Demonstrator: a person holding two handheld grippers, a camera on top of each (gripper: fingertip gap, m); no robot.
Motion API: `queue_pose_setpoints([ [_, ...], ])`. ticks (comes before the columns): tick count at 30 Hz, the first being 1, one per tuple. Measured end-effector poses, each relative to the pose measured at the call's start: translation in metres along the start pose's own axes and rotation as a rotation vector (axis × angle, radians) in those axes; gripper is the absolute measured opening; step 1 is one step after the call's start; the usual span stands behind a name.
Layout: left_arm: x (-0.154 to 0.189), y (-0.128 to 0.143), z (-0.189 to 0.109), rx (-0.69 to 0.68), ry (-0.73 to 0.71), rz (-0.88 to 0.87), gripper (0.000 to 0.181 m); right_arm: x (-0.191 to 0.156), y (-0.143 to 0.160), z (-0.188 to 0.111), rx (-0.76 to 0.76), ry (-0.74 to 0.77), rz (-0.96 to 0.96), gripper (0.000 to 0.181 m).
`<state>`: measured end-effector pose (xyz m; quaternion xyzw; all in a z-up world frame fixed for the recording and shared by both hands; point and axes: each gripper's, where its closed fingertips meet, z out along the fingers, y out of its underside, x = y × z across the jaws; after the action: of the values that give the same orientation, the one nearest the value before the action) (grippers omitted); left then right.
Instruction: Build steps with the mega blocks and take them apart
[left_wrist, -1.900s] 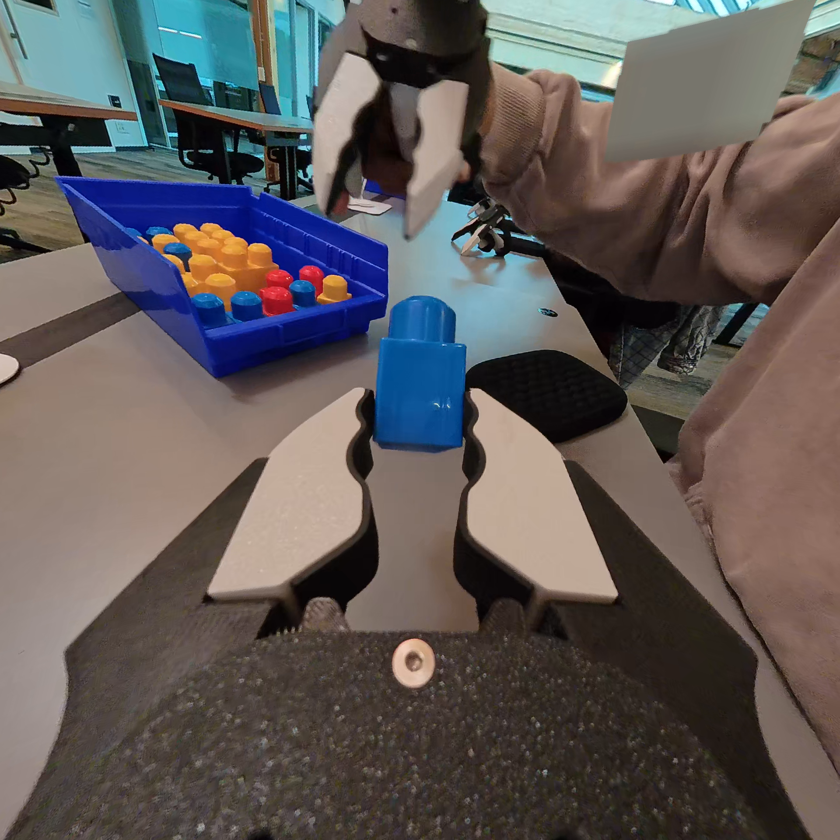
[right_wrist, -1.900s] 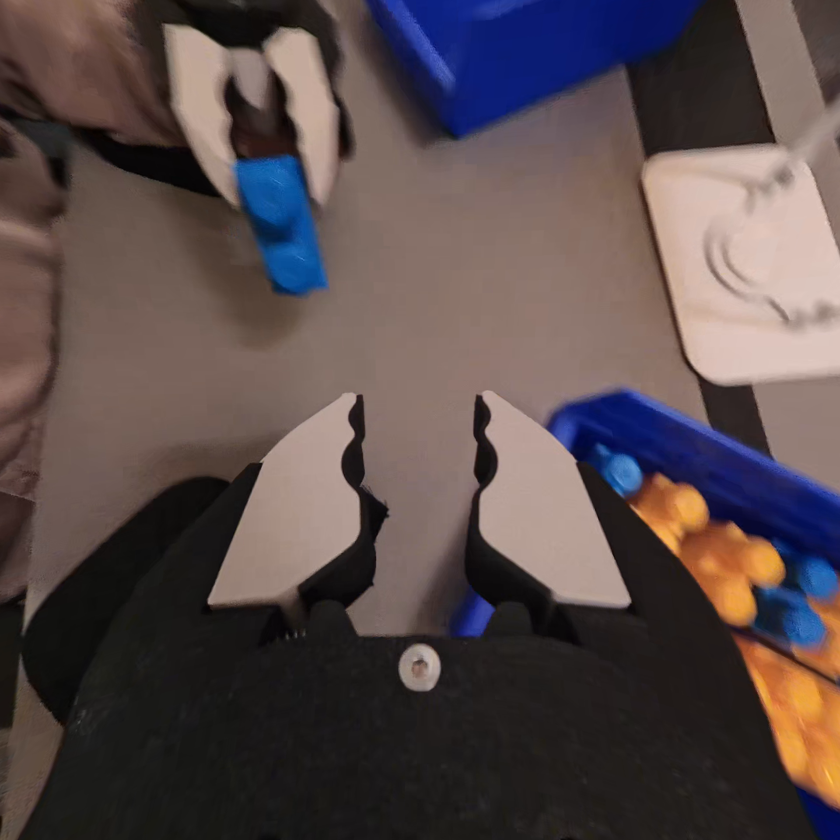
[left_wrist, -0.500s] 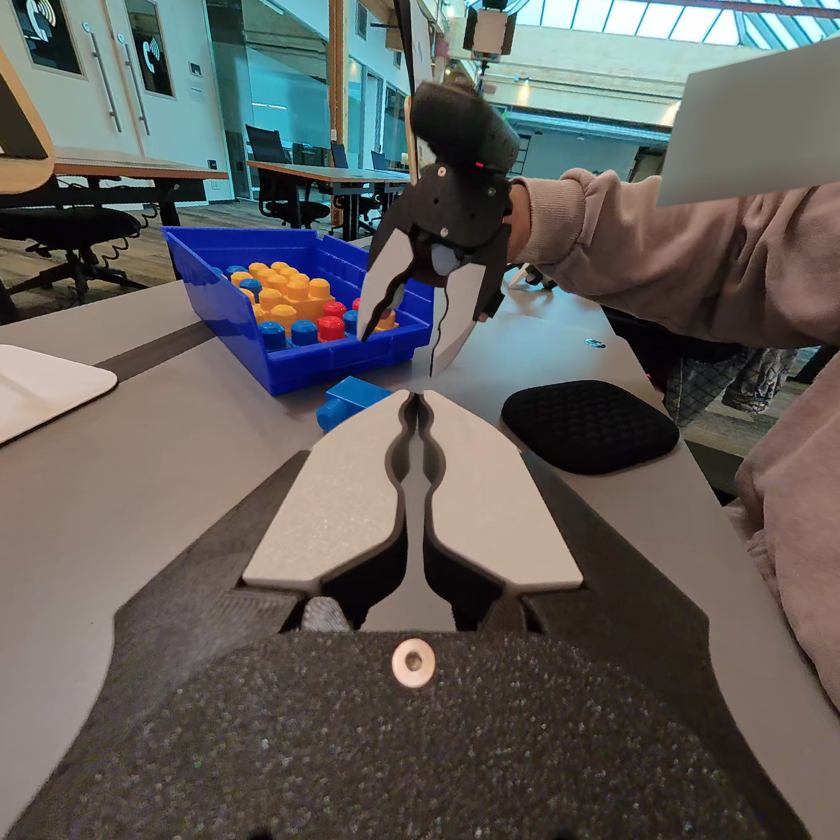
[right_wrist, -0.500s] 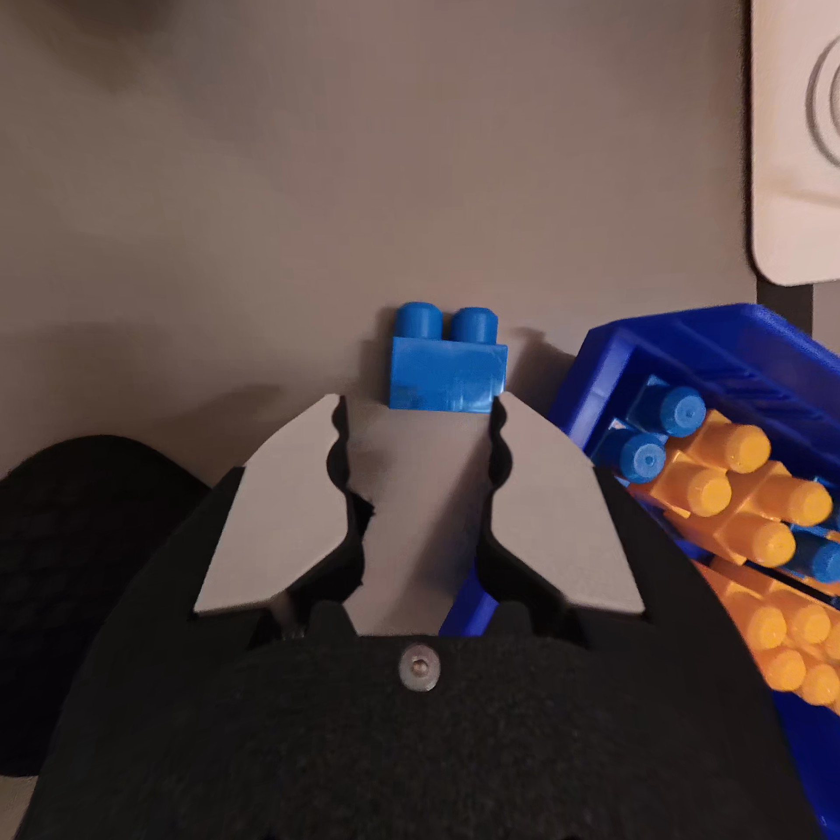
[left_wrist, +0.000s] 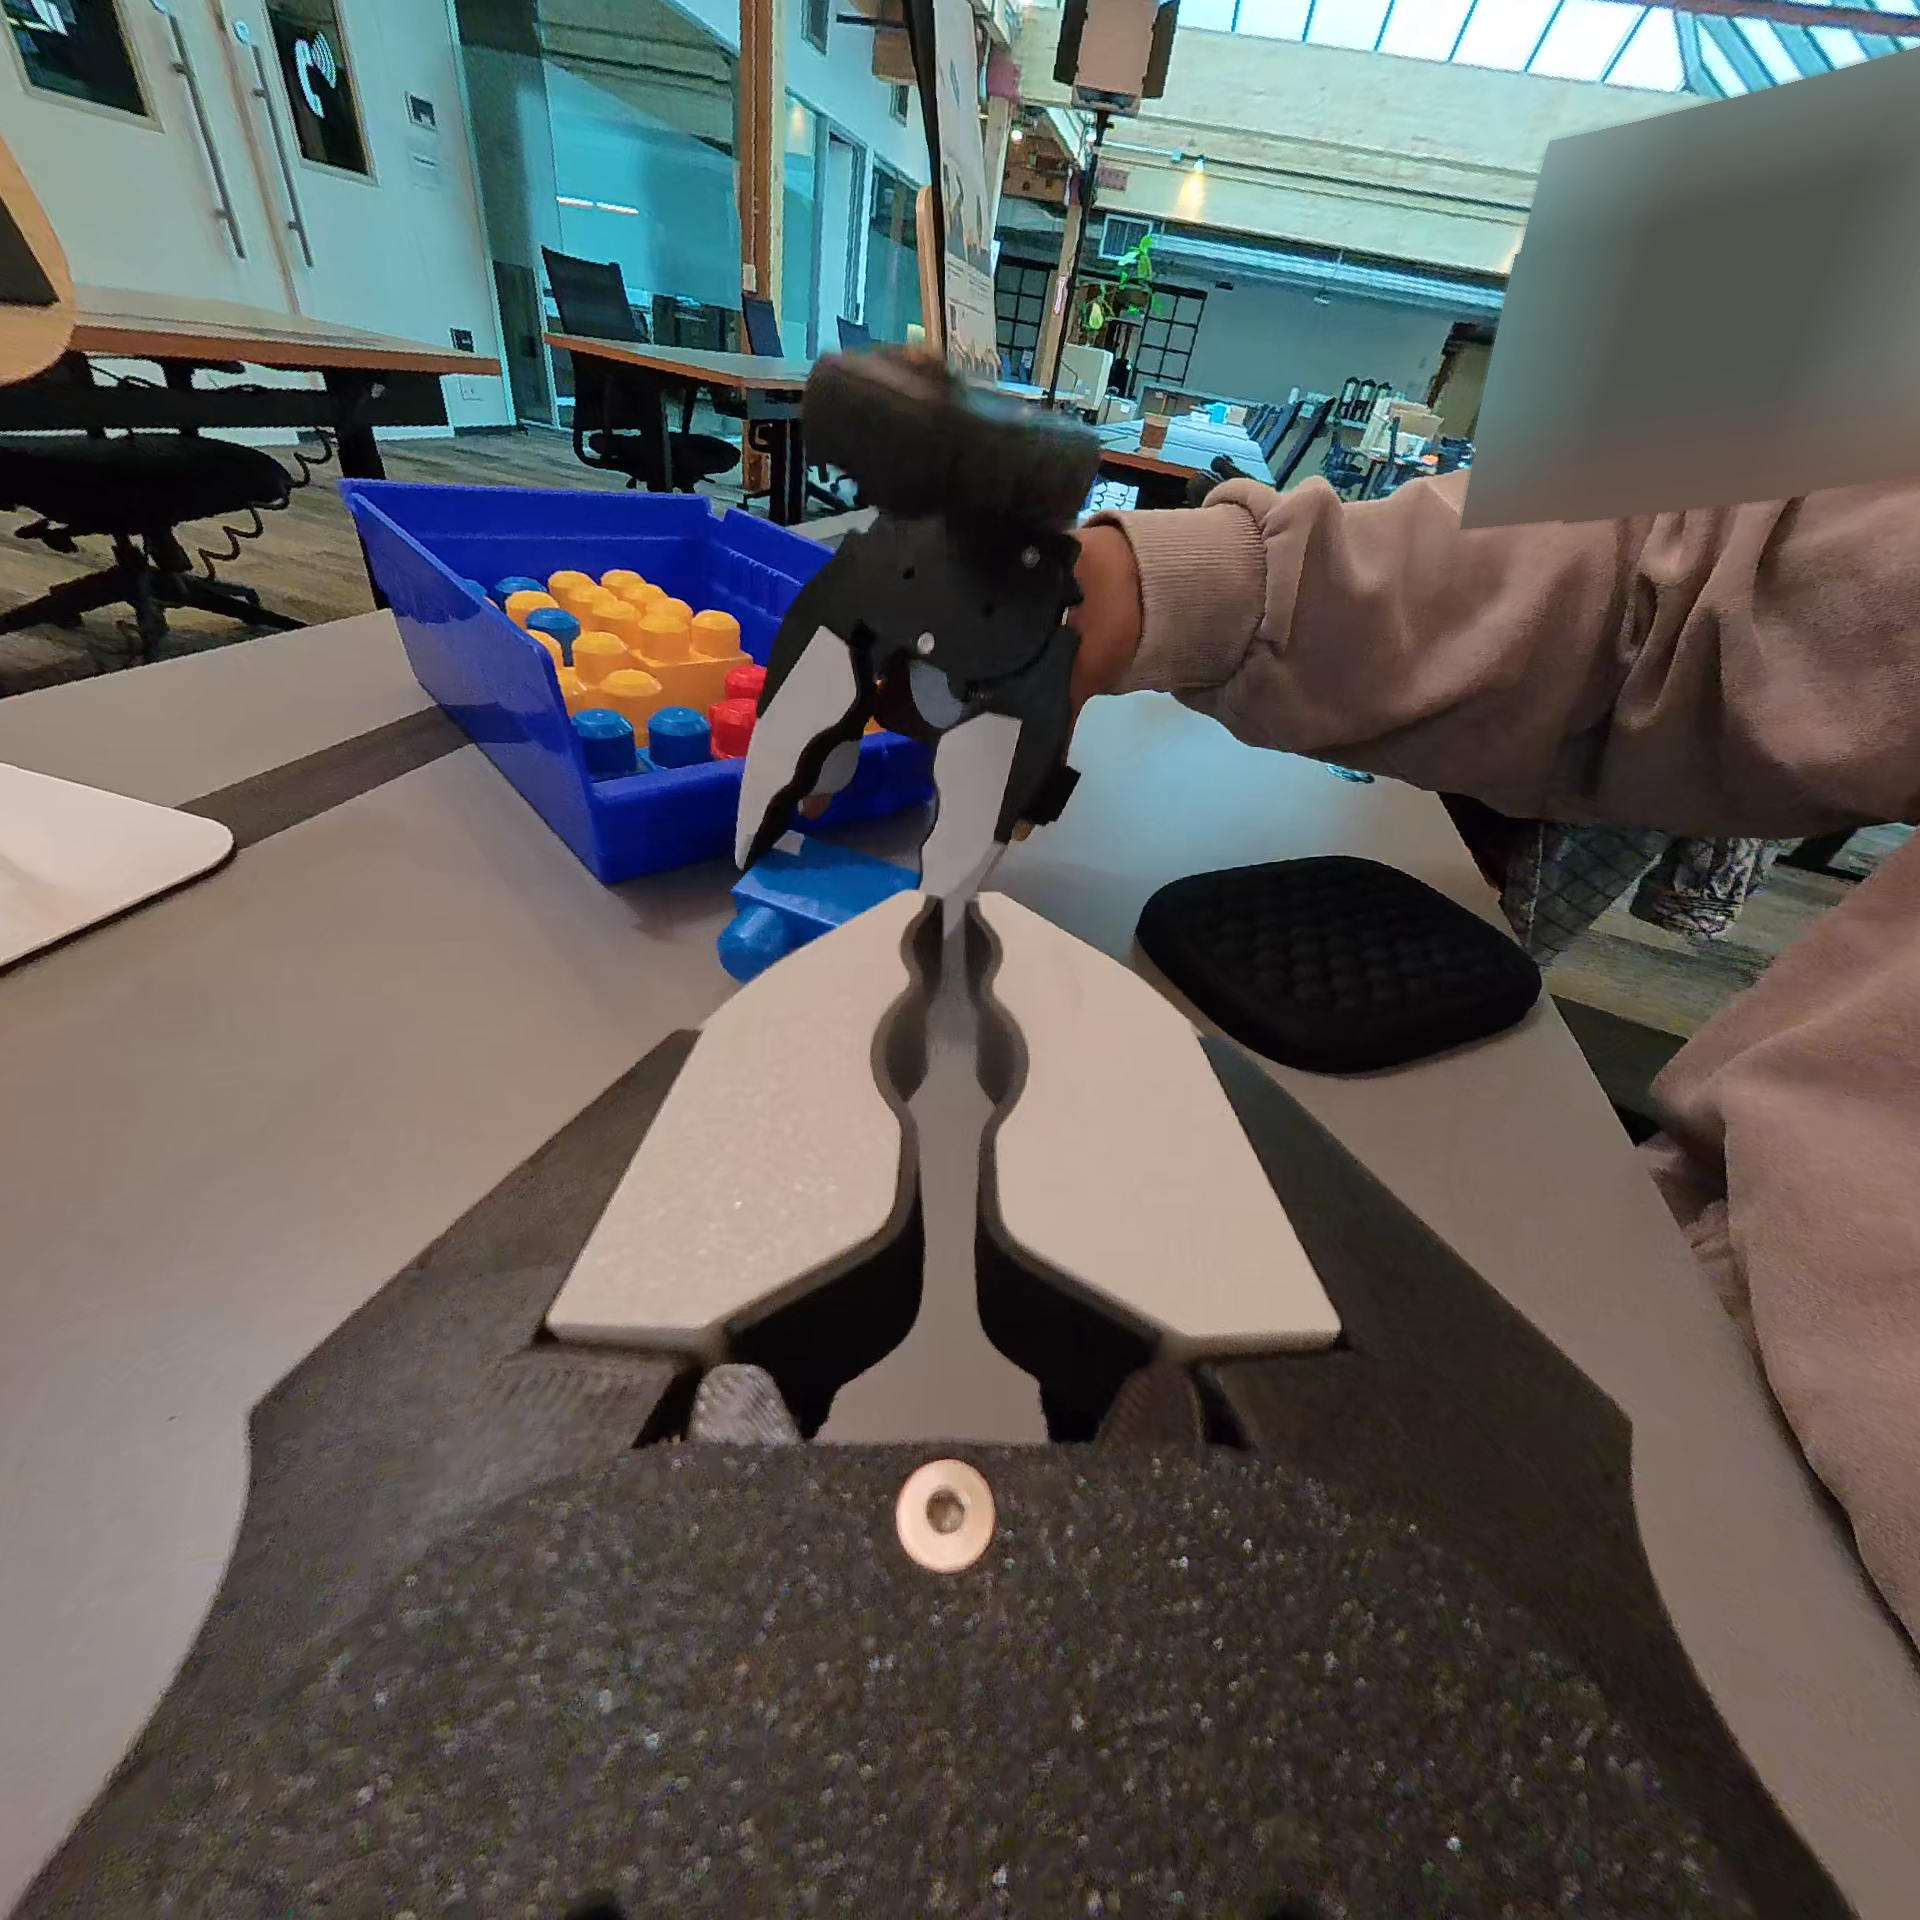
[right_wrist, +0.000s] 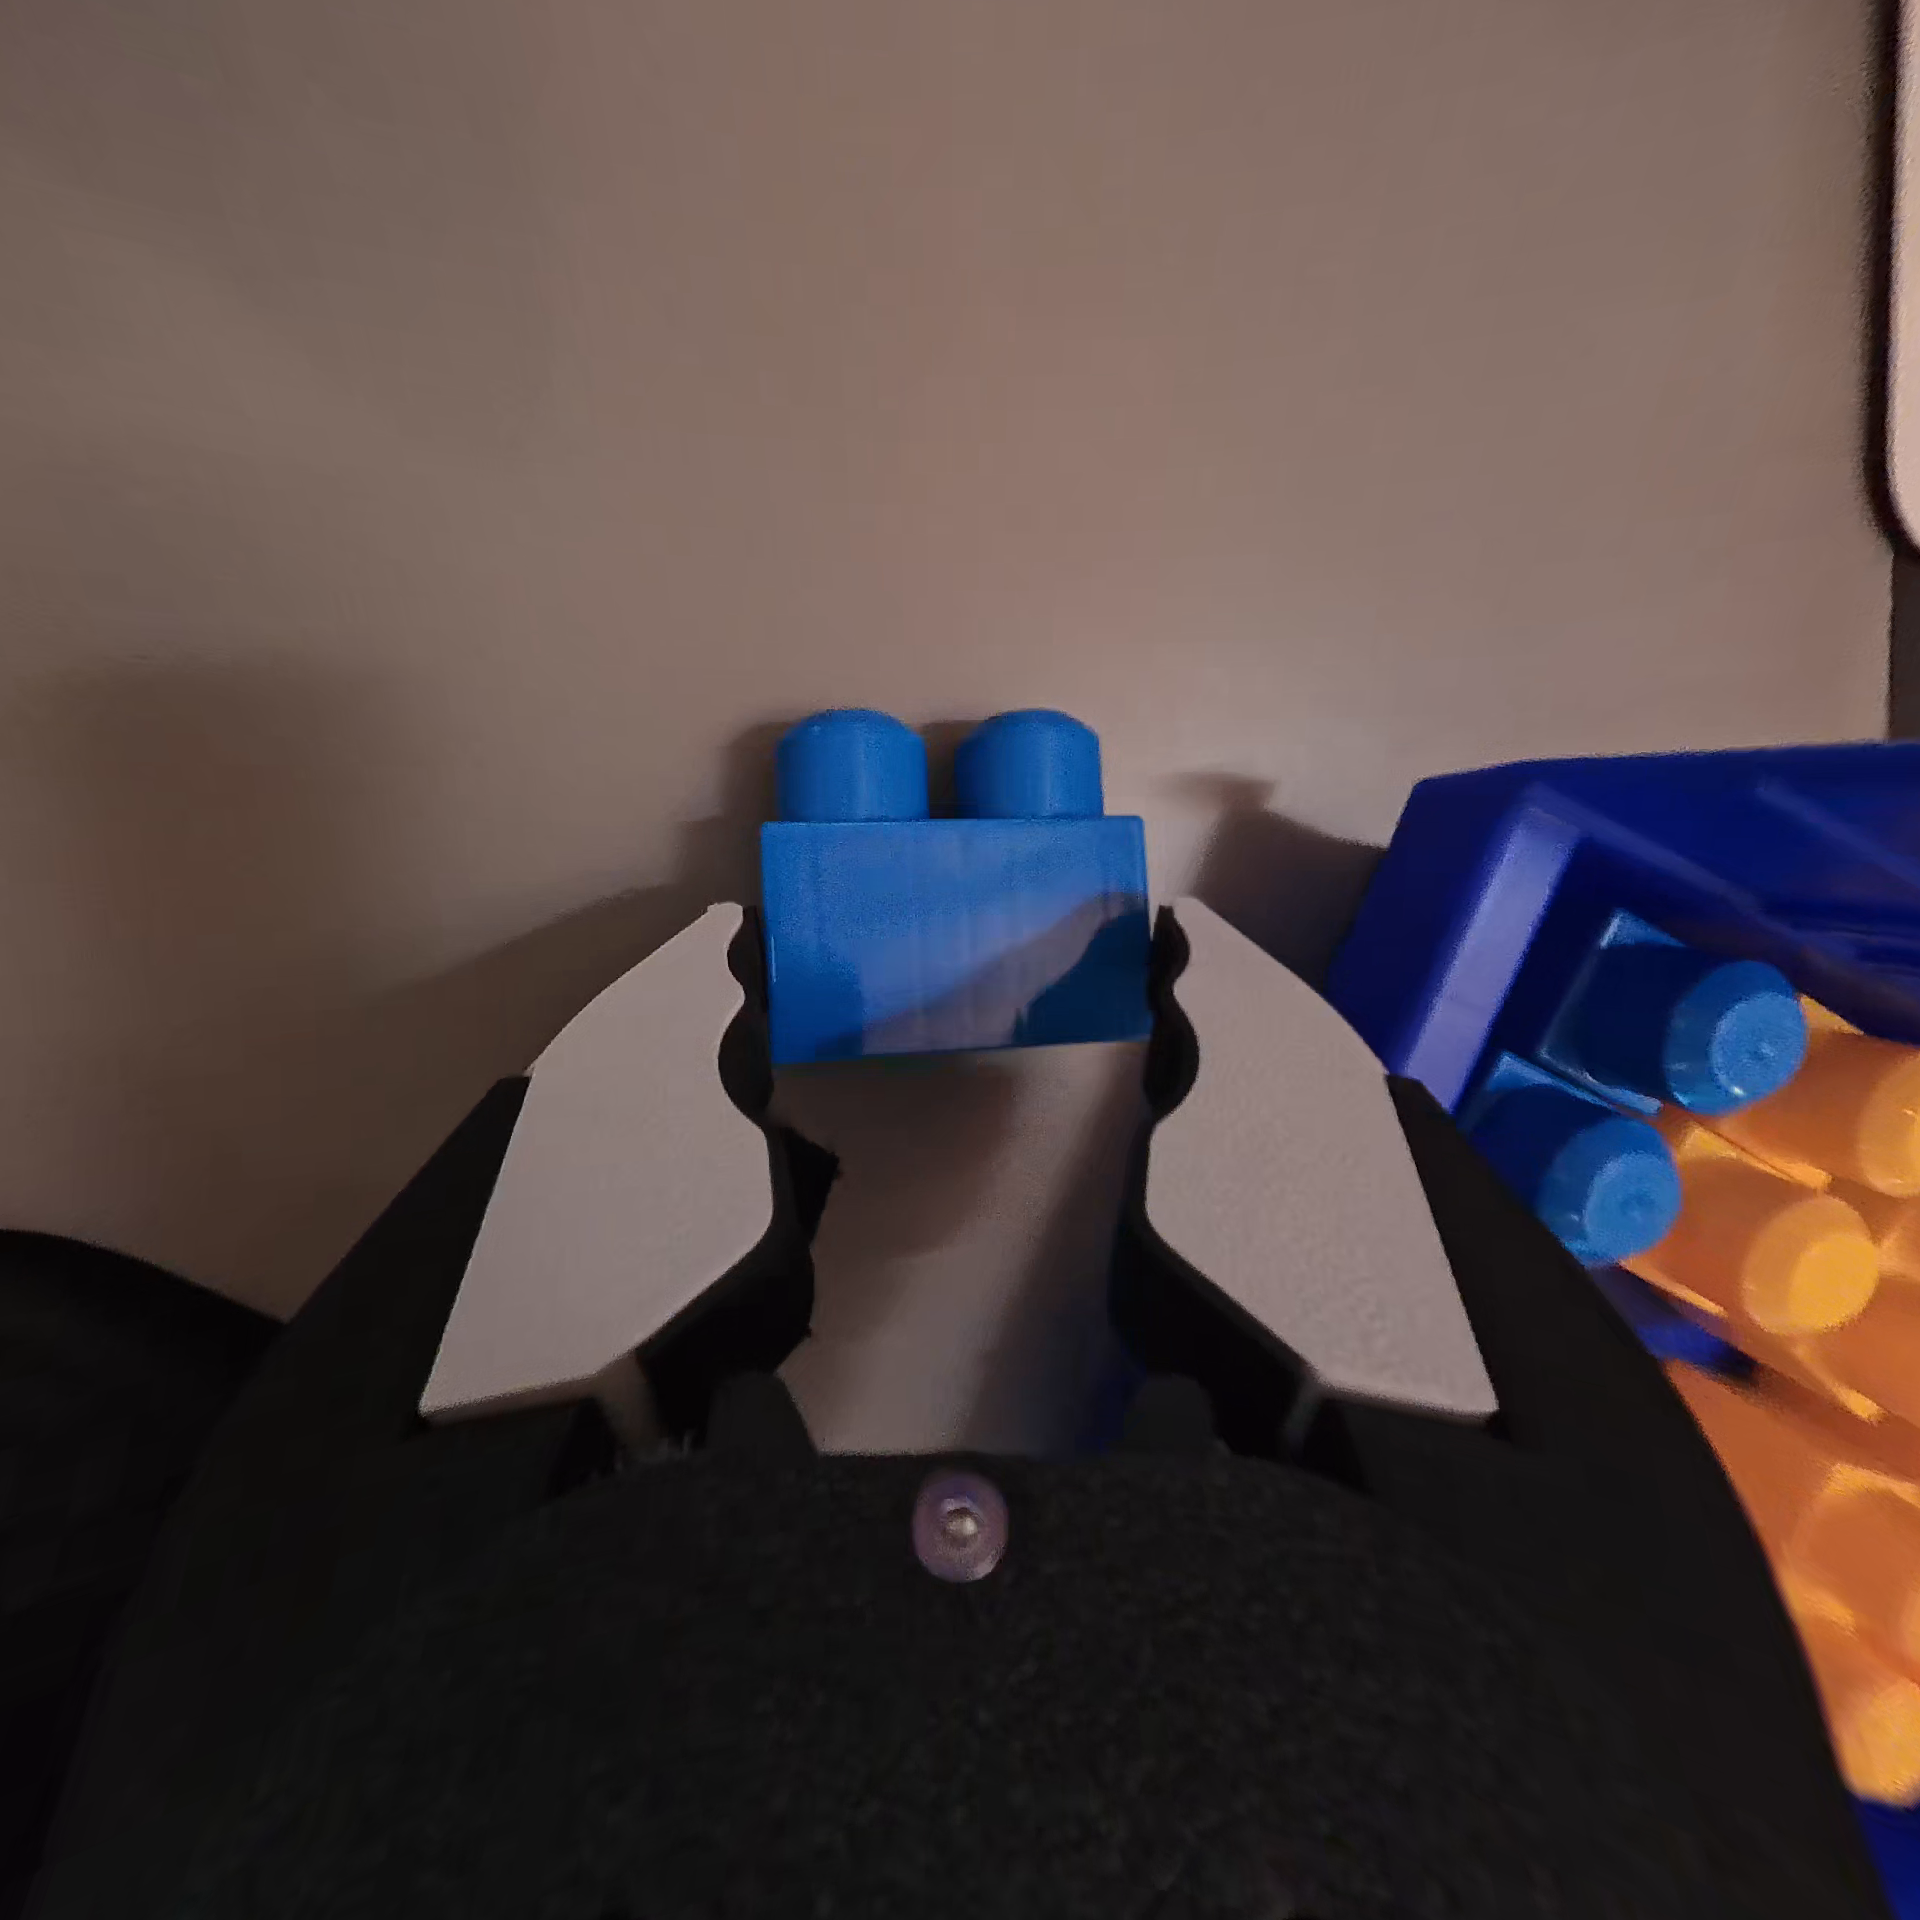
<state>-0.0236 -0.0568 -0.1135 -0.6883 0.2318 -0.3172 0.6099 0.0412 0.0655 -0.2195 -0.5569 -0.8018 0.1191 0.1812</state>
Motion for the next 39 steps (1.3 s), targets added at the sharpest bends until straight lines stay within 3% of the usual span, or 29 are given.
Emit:
queue_pose_setpoints([
  [7, 0.009, 0.006, 0.007, -0.023, 0.043, 0.004, 0.024, -0.046, -0.067, -0.057, 0.527, -0.257, 0.13, 0.07],
  [15, 0.037, -0.001, 0.012, 0.032, 0.155, 0.054, 0.047, -0.106, -0.112, -0.132, 1.079, -0.759, 0.255, 0.07],
  [20, 0.069, -0.019, 0.004, 0.159, 0.245, 0.206, 0.049, -0.139, -0.13, -0.138, 1.203, -1.047, 0.306, 0.07],
  [27, 0.081, -0.015, 0.004, 0.137, 0.249, 0.338, 0.044, -0.146, -0.129, -0.129, 1.135, -1.209, 0.332, 0.07],
  [29, 0.077, -0.013, 0.006, 0.117, 0.206, 0.379, 0.043, -0.142, -0.127, -0.126, 1.112, -1.197, 0.344, 0.07],
  [33, 0.064, -0.011, 0.006, 0.077, 0.138, 0.396, 0.039, -0.121, -0.116, -0.117, 1.04, -1.022, 0.371, 0.07],
  [37, 0.047, 0.001, 0.009, -0.033, 0.079, 0.366, 0.038, -0.102, -0.105, -0.12, 0.916, -0.607, 0.239, 0.075],
  [39, 0.043, 0.008, 0.011, -0.083, 0.071, 0.353, 0.038, -0.102, -0.102, -0.121, 0.78, -0.402, 0.115, 0.075],
])
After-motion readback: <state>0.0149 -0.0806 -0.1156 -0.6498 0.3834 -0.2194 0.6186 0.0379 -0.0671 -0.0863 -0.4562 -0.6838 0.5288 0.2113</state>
